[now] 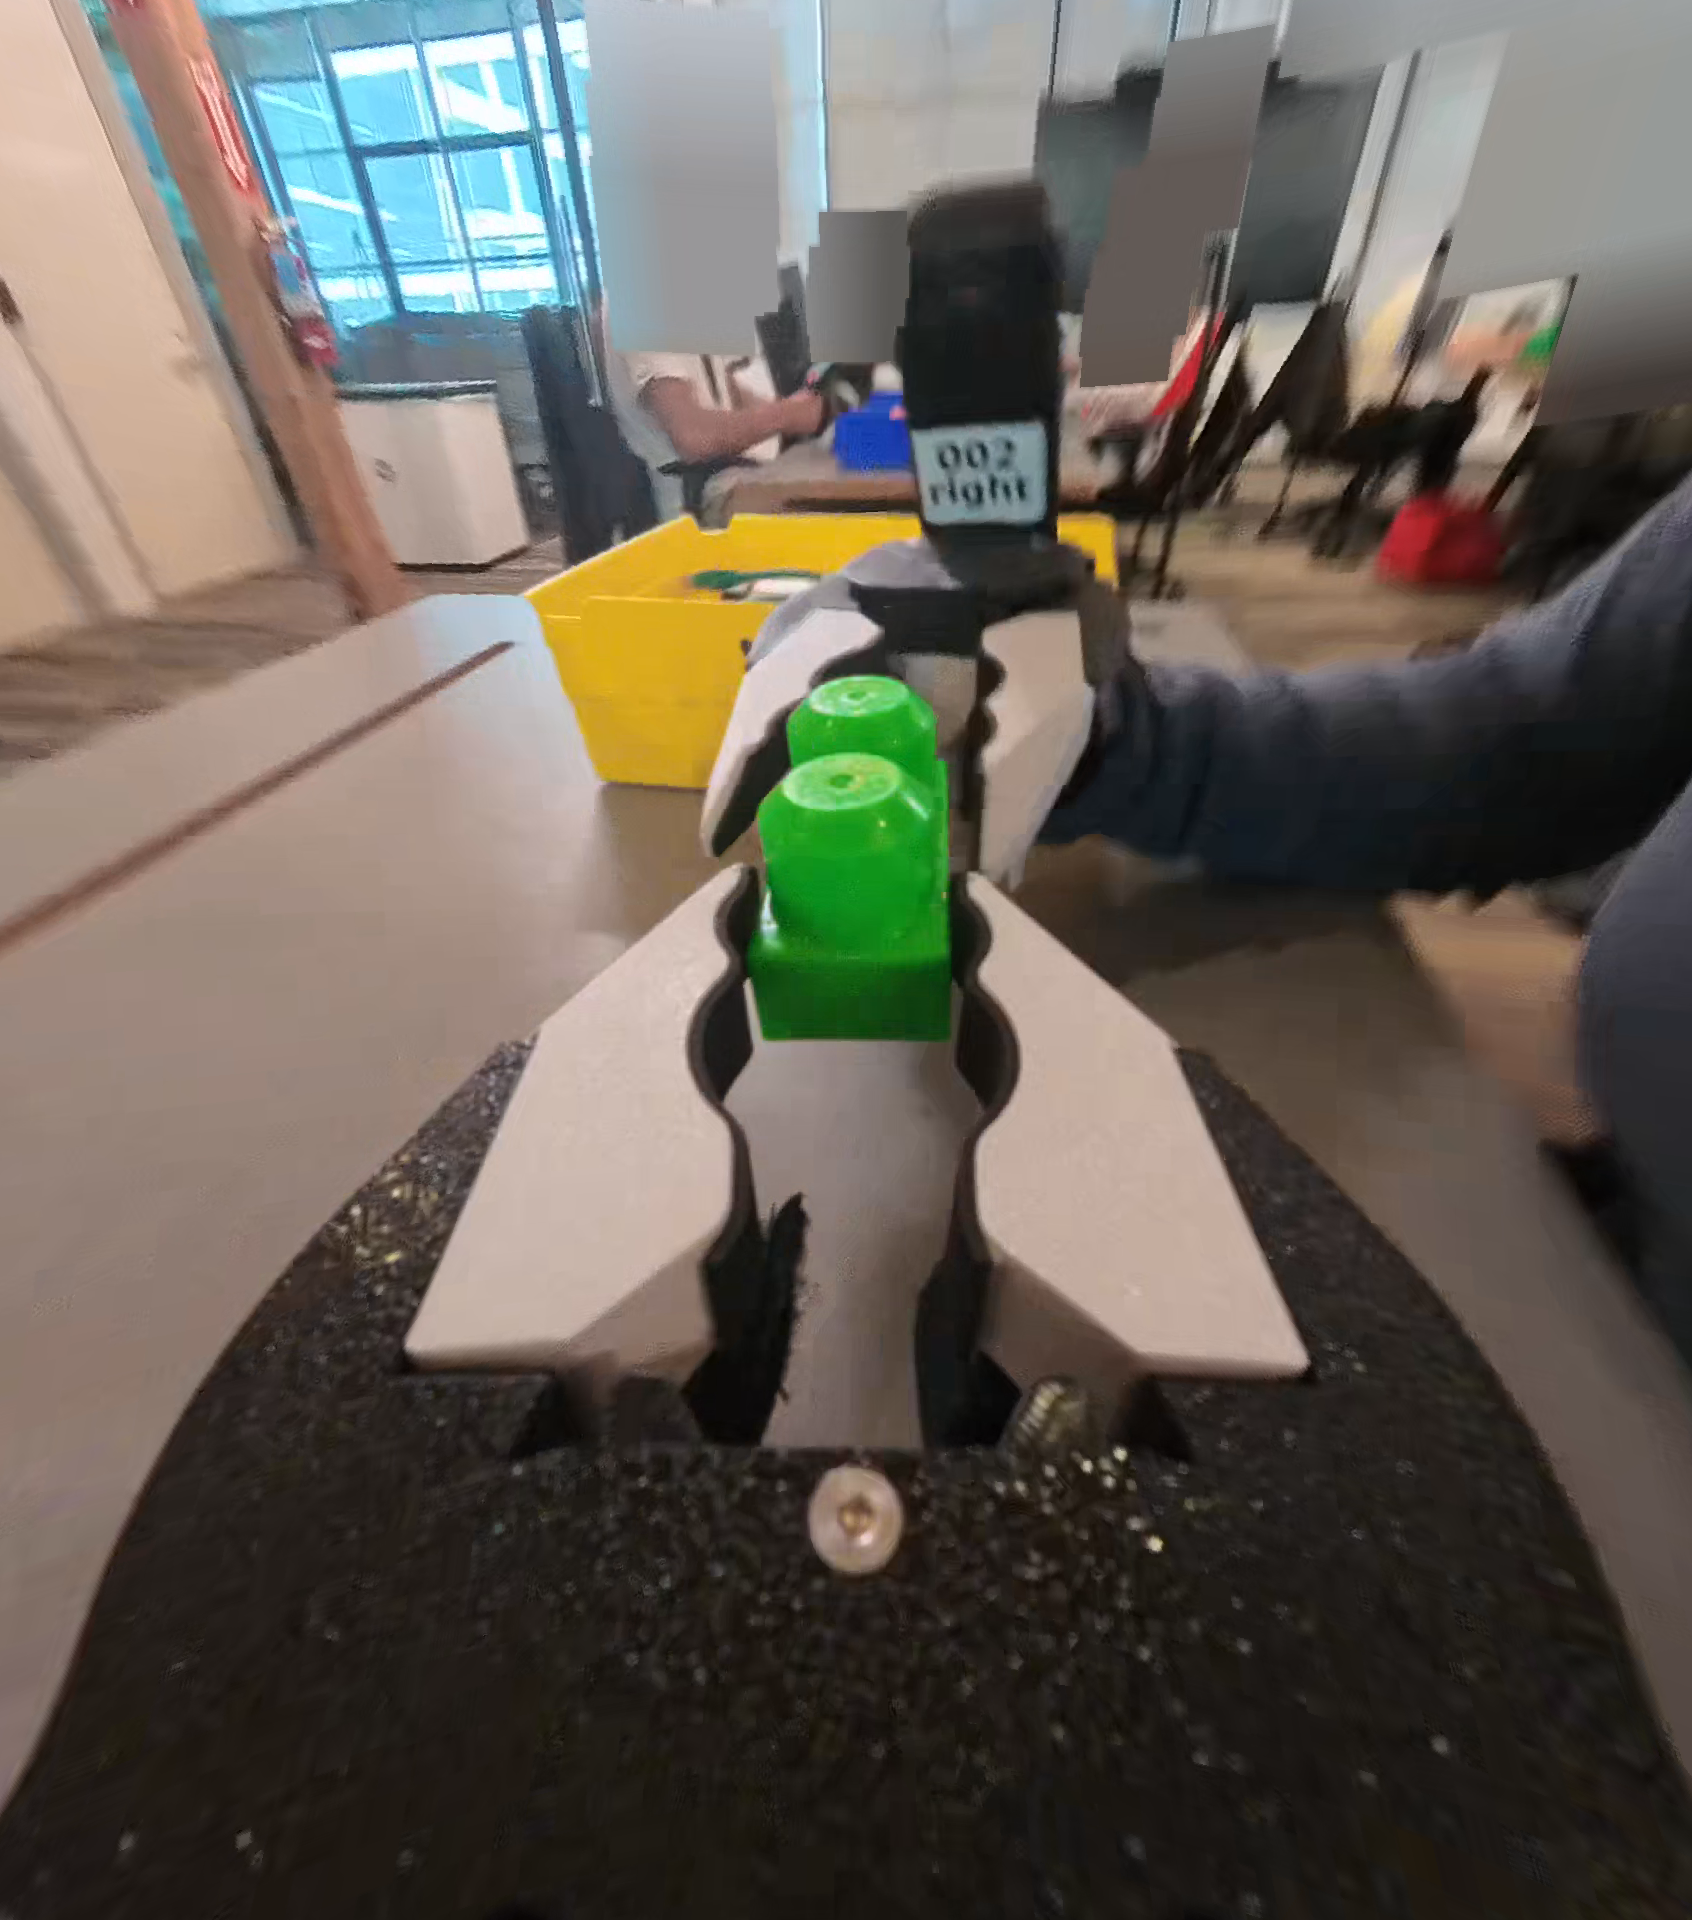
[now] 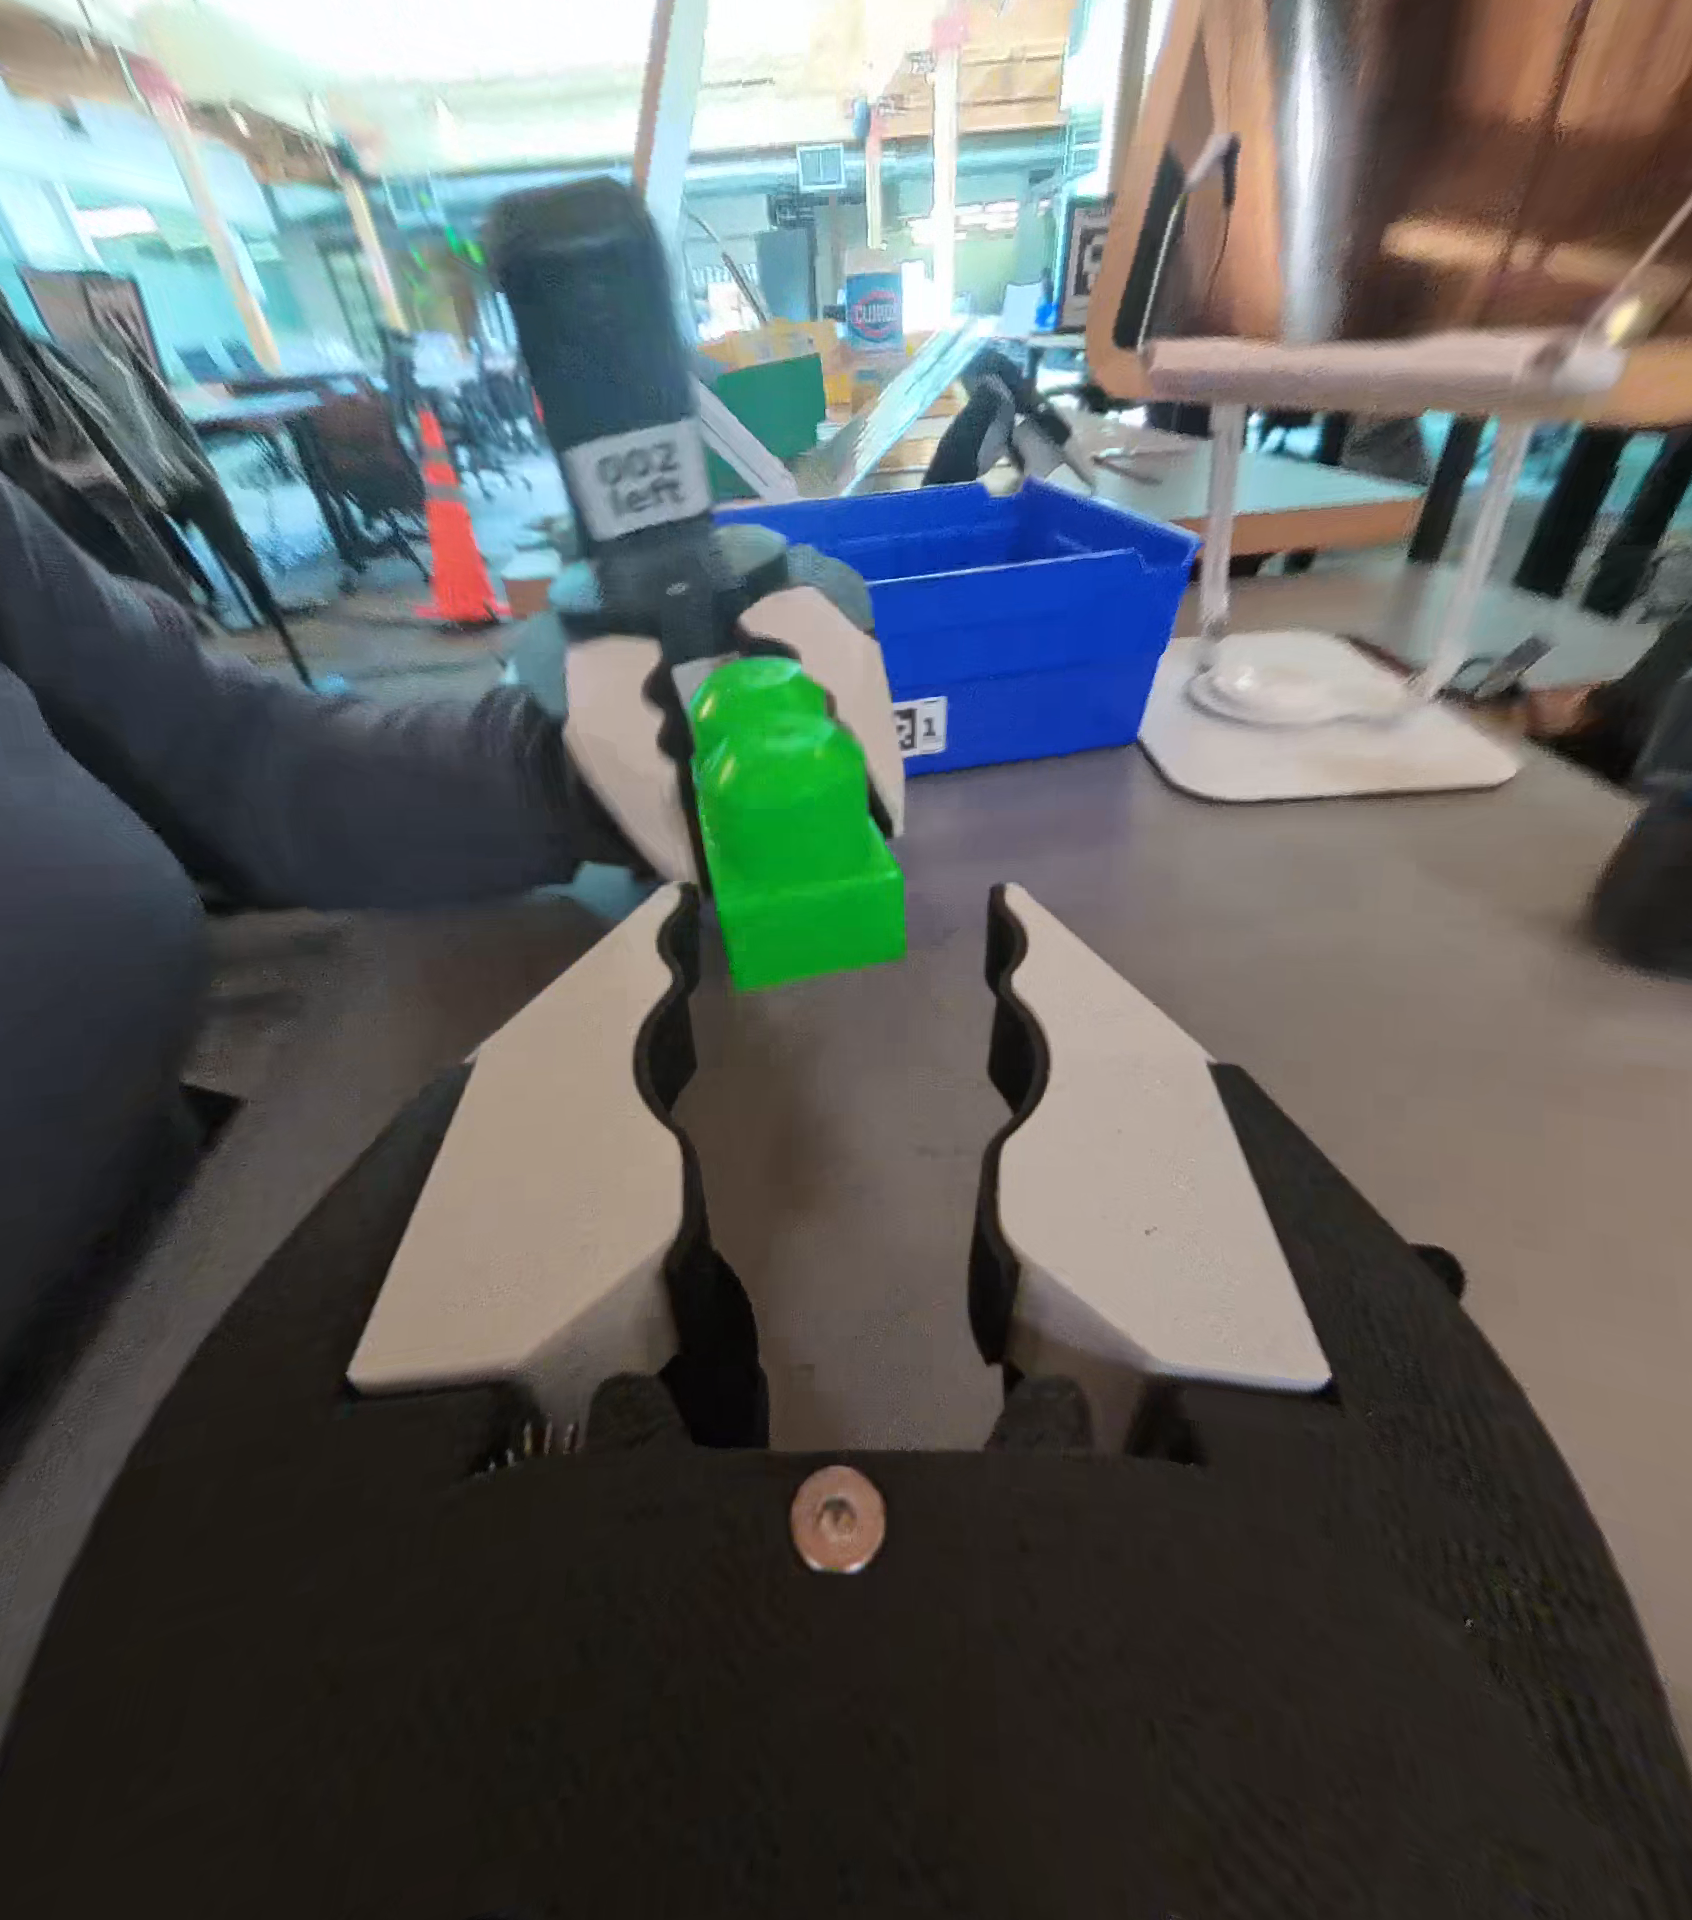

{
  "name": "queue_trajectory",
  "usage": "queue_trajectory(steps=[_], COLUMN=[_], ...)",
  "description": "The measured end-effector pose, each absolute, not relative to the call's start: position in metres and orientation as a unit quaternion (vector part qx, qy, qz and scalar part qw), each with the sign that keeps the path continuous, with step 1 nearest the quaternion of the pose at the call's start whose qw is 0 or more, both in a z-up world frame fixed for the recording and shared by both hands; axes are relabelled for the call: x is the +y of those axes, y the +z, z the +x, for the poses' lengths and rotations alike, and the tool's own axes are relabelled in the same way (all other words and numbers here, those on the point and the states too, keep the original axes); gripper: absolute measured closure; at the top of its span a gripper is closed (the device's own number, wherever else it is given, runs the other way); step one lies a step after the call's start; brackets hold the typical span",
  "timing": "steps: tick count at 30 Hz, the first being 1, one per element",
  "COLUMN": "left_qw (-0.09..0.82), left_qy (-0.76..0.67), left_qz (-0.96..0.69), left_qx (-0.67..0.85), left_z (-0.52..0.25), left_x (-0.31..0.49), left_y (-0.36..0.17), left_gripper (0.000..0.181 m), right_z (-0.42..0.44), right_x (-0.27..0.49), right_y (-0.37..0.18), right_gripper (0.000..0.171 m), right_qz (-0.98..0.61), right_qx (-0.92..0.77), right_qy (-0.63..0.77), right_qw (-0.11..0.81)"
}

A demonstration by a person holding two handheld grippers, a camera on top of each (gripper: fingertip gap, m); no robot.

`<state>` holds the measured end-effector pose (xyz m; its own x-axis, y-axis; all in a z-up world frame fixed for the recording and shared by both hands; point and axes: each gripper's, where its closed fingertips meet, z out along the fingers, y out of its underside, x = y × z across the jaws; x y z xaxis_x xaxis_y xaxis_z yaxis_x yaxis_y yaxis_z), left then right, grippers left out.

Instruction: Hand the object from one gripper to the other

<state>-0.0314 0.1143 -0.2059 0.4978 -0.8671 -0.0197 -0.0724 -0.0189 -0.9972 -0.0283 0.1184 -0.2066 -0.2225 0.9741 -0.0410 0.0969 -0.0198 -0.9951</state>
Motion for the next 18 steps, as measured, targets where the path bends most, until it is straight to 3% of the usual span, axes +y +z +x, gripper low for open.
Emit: queue_trajectory(steps=[3,6,10,12,13,18], left_qw=[0.560,0.548,0.576,0.612,0.634,0.732], left_qy=[-0.418,-0.430,-0.425,-0.371,-0.321,-0.073], left_qz=[-0.633,-0.632,-0.624,-0.634,-0.646,-0.648], left_qx=[0.334,0.339,0.313,0.294,0.279,0.199], left_z=[-0.033,-0.027,-0.029,-0.037,-0.045,-0.088], left_x=[0.113,0.111,0.116,0.129,0.140,0.169], left_y=[-0.203,-0.208,-0.200,-0.200,-0.203,-0.205], left_gripper=[0.147,0.147,0.144,0.105,0.095,0.114], right_z=[-0.027,-0.029,-0.030,-0.029,-0.027,-0.001], right_x=[0.111,0.109,0.115,0.127,0.134,0.172], right_y=[-0.198,-0.198,-0.196,-0.192,-0.188,-0.160], right_gripper=[0.119,0.136,0.137,0.137,0.137,0.137], right_qz=[-0.451,-0.453,-0.480,-0.505,-0.516,-0.563], right_qx=[-0.571,-0.566,-0.543,-0.529,-0.523,-0.457], right_qy=[0.542,0.553,0.568,0.544,0.521,0.326], right_qw=[0.420,0.411,0.389,0.411,0.434,0.607])
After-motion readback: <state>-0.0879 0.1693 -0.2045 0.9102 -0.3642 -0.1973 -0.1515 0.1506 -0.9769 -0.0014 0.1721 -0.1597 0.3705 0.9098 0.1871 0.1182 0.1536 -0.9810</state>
